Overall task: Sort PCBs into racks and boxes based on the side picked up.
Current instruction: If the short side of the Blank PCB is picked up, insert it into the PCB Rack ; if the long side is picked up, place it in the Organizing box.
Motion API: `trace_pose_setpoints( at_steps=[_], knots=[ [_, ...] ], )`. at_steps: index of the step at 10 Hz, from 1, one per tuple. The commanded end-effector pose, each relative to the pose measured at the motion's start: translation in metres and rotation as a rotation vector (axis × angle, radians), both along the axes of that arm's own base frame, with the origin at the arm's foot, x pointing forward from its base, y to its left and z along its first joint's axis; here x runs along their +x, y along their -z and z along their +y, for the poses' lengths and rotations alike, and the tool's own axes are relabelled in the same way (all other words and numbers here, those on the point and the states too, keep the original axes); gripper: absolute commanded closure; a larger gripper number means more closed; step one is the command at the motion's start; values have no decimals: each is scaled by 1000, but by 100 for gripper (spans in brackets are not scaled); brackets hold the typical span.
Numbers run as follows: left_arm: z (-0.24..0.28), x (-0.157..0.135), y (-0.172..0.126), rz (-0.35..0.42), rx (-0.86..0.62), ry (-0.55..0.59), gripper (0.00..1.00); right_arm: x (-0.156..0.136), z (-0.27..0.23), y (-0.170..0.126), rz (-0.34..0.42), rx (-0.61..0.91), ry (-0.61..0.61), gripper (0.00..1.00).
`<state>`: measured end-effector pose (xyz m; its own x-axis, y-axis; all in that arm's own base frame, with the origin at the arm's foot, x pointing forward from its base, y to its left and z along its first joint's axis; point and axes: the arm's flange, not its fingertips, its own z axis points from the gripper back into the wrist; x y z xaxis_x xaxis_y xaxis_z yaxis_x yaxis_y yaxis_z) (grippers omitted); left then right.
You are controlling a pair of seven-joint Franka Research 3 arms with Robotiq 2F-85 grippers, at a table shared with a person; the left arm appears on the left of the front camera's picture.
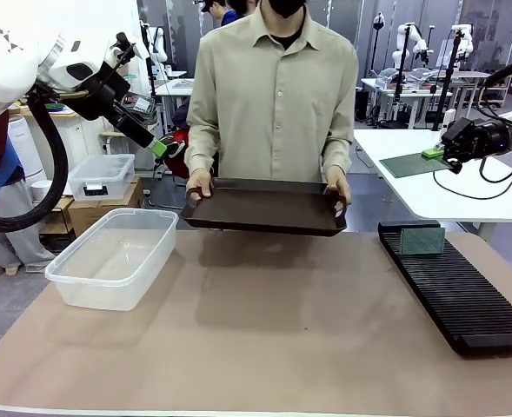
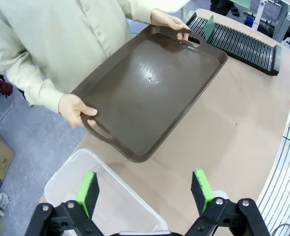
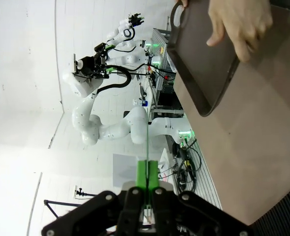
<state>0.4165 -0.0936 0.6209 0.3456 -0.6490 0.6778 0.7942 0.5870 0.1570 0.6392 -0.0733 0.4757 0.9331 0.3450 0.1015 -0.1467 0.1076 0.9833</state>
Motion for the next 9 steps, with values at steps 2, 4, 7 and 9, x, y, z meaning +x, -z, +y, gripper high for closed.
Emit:
trace_pose_setpoints(
  at_steps=[2,4,7,9],
  knots=[
    [2,0,2,5,-2,-5,0,-28,-19,-20,-264,57,-101,98],
    [2,0,2,5,-2,-5,0,-58,-34,-38,-557,61,-138,98],
    [2,0,2,5,-2,-5,0,-110,-57,-60,-840,25,-189,98],
    [2,0,2,5,-2,-5,0,-140,-63,-61,-942,-40,-228,98]
  ],
)
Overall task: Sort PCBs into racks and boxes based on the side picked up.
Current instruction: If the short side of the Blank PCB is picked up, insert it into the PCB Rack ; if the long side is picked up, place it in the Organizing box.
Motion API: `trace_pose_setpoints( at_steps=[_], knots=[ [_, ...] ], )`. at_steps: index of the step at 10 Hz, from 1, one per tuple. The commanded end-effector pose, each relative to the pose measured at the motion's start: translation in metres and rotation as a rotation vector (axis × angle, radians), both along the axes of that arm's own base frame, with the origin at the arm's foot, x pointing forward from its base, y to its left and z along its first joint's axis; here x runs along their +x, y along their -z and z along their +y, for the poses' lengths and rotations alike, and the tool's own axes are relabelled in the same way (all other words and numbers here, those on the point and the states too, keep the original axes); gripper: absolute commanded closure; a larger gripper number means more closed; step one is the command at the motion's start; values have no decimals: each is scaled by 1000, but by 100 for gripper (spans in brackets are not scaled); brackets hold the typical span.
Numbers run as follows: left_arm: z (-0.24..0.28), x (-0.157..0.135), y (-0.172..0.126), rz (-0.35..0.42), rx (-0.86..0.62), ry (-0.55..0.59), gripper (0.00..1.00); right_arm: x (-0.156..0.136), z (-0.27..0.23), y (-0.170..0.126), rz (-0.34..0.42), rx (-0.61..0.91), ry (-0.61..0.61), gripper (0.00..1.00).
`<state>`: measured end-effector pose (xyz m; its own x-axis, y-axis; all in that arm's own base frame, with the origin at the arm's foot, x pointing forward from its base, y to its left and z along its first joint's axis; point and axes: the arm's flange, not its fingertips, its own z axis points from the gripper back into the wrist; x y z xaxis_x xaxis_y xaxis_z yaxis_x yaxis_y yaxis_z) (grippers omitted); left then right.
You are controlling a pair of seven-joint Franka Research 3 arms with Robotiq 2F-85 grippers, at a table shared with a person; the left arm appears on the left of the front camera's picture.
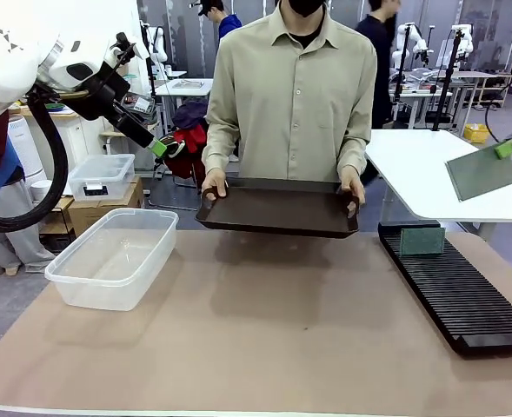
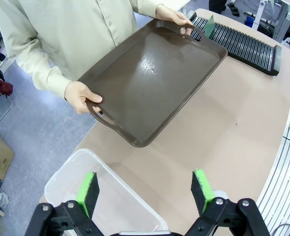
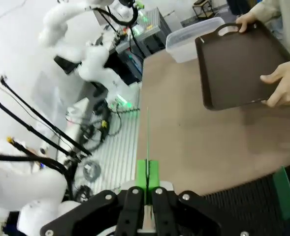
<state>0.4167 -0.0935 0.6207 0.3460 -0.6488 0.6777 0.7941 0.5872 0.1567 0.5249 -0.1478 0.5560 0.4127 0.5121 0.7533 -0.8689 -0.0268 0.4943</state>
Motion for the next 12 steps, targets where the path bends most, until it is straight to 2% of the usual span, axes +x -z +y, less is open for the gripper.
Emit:
trace_pose_setpoints(
  at_steps=[1,2,3,5,6,8,9,11,12],
  knots=[
    [1,0,2,5,-2,-4,0,-34,4,17,-77,-48,4,98],
    [1,0,2,5,-2,-4,0,-35,1,15,-56,-16,25,98],
    [1,0,2,5,-2,-4,0,-15,-5,1,-40,-20,-6,98],
    [1,0,2,5,-2,-4,0,-15,-5,1,-40,-20,-6,98],
    [1,0,2,5,-2,-4,0,-25,-9,4,-49,-19,5,98],
    [1,0,2,5,-2,-4,0,-10,-18,14,-122,41,-127,98],
    [1,0,2,5,-2,-4,0,-8,-22,19,-176,82,-128,98],
    [1,0,2,5,-2,-4,0,-11,-33,21,-323,59,-241,98],
    [1,0,2,5,-2,-4,0,-12,-35,24,-398,24,-254,98]
  ],
)
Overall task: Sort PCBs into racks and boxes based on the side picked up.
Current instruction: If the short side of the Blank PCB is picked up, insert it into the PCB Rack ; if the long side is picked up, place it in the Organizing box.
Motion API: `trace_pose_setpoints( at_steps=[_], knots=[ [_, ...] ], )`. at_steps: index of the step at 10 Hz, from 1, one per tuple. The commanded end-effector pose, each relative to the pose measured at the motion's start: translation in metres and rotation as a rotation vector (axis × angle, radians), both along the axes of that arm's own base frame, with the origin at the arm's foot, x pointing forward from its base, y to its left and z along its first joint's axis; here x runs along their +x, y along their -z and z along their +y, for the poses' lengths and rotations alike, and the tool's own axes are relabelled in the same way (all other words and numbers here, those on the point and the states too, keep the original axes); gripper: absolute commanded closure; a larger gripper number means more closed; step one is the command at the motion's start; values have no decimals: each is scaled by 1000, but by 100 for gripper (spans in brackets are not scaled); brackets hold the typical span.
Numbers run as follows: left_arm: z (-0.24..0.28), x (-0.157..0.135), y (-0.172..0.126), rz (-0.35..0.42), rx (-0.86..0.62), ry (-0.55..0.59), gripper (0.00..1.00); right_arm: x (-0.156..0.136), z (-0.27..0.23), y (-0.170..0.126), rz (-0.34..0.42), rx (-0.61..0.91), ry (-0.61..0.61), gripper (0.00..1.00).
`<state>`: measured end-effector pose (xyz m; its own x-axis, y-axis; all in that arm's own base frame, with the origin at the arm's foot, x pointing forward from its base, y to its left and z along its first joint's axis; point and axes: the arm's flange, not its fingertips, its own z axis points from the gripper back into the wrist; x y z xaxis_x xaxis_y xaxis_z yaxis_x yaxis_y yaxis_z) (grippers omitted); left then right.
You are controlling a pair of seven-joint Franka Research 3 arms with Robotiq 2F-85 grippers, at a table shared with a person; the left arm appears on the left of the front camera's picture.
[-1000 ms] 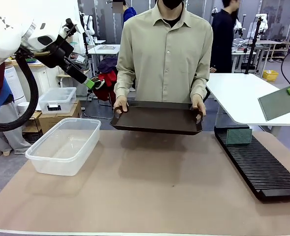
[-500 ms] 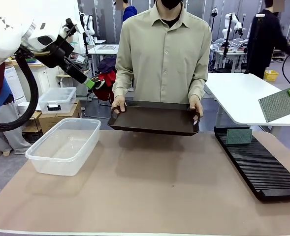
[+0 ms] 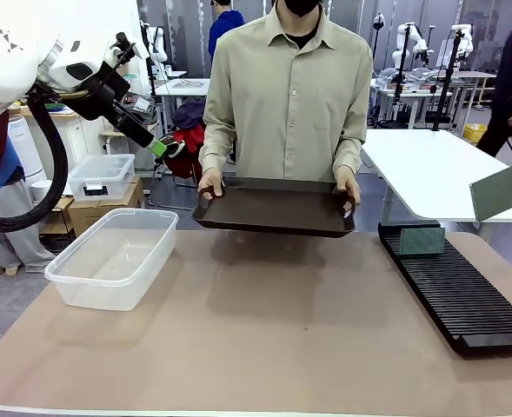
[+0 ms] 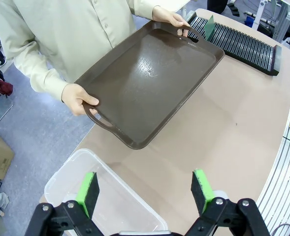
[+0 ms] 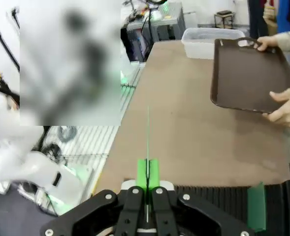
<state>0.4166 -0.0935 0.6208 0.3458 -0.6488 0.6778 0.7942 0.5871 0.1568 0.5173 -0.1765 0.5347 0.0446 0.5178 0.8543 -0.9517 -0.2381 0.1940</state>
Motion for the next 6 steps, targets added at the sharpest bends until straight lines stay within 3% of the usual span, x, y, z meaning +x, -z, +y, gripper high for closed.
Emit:
trace_pose_setpoints(
  at_steps=[1,4,5,6],
  knots=[
    [1,0,2,5,-2,-5,0,-6,-9,5,-156,-31,-35,98],
    [1,0,2,5,-2,-5,0,-6,-16,7,-311,-50,-61,98],
    [1,0,2,5,-2,-5,0,-3,-20,5,-269,10,-54,98],
    [1,0,2,5,-2,-5,0,5,-20,-1,-259,-31,-63,98]
  ],
)
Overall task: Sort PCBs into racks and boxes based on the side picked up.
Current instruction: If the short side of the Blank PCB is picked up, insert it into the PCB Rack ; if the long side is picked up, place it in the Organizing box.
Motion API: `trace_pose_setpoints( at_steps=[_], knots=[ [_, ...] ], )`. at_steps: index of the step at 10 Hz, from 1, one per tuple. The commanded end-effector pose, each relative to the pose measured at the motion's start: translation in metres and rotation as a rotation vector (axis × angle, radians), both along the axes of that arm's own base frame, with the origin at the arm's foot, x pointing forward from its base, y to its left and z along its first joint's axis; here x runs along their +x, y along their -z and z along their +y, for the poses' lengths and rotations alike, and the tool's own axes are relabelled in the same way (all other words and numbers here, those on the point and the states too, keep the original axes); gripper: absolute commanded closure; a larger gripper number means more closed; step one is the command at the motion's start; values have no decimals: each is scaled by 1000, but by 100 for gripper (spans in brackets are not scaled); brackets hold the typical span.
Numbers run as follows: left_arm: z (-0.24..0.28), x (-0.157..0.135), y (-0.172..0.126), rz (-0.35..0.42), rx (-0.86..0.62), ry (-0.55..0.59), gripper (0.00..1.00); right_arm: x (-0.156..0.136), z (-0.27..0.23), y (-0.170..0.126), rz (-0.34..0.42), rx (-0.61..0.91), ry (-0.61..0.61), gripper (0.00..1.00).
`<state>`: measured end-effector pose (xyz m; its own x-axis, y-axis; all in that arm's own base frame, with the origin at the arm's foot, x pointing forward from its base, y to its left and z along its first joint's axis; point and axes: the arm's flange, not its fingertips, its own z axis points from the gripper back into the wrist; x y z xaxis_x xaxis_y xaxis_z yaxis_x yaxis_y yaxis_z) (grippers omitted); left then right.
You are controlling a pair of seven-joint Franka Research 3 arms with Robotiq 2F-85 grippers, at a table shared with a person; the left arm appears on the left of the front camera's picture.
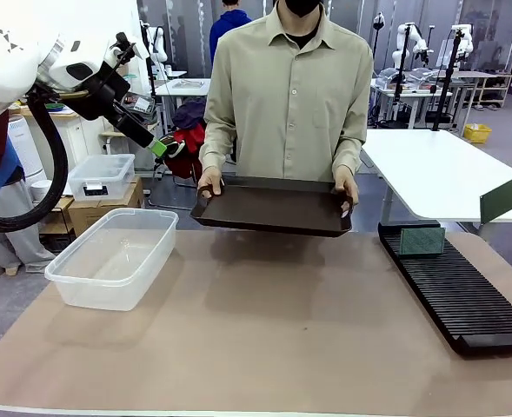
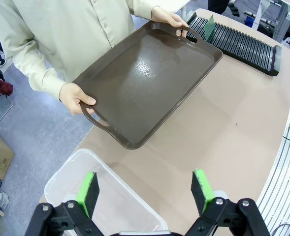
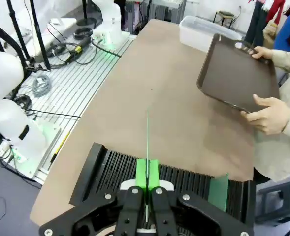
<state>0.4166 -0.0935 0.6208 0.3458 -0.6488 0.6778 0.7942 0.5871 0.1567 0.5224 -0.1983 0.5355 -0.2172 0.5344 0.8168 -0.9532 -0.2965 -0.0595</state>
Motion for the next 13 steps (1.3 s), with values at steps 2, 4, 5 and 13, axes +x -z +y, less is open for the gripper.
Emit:
trace_pose_setpoints(
  at_steps=[2,4,5,13],
  knots=[
    [1,0,2,5,-2,-5,0,0,2,-1,12,-6,0,98],
    [1,0,2,5,-2,-5,0,4,1,7,-27,4,-11,98],
    [1,0,2,5,-2,-5,0,6,5,17,-43,6,-40,98],
    [1,0,2,5,-2,-5,0,18,43,97,-71,-30,-97,98]
  ],
)
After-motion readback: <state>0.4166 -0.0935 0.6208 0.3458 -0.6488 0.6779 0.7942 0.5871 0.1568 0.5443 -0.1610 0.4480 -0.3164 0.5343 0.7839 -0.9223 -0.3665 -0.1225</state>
